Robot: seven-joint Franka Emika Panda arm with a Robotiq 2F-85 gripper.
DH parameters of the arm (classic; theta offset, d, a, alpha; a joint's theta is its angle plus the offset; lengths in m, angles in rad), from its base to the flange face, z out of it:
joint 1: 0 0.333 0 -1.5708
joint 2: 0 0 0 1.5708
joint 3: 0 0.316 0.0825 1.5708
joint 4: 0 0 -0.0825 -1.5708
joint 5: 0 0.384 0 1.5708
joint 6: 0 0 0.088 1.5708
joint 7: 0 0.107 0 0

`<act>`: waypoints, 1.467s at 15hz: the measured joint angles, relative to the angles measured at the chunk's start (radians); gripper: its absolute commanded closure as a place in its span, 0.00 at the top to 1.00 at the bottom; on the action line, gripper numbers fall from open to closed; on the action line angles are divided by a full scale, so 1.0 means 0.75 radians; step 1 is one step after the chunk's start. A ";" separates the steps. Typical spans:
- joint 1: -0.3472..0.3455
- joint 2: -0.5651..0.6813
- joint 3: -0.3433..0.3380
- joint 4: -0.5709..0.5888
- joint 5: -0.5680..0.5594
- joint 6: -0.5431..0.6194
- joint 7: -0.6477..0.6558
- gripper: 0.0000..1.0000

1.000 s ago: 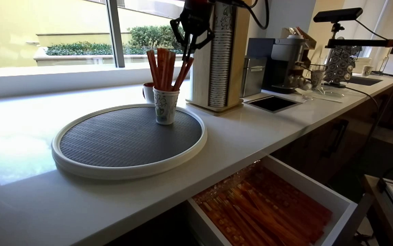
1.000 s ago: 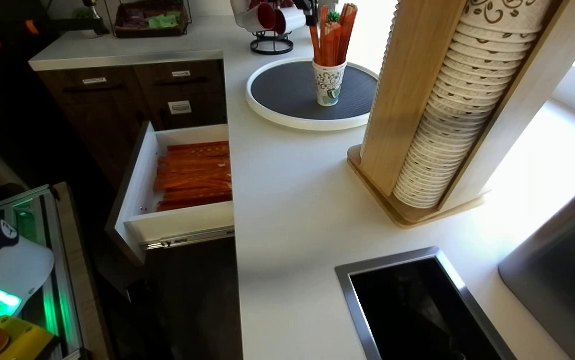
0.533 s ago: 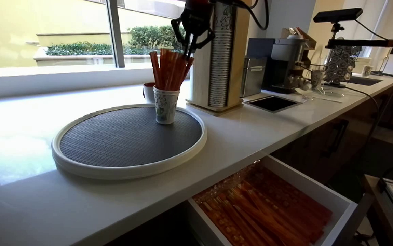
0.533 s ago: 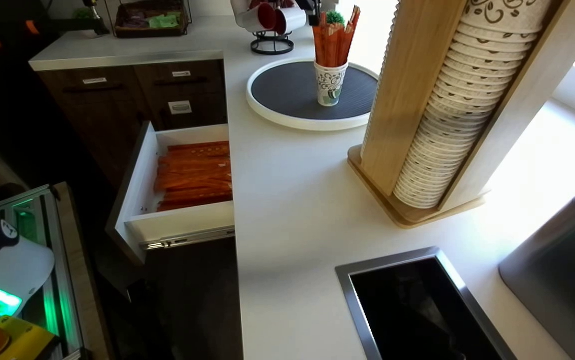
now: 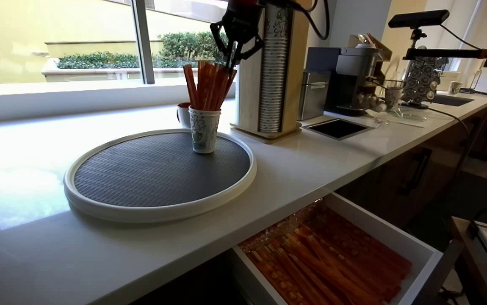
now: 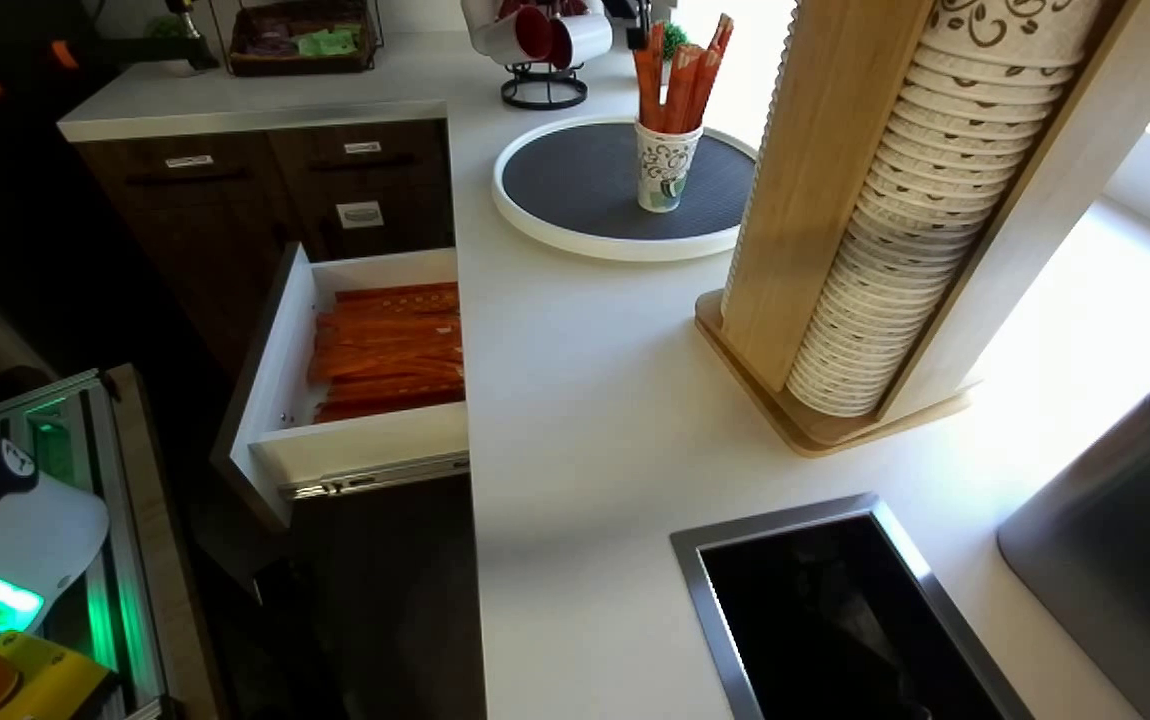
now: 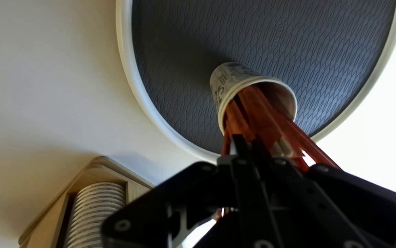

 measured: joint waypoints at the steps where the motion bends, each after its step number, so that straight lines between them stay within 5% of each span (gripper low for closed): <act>1: 0.000 0.005 0.000 0.008 -0.001 0.000 -0.005 0.02; 22: 0.032 0.059 0.007 0.119 0.001 -0.016 -0.049 0.02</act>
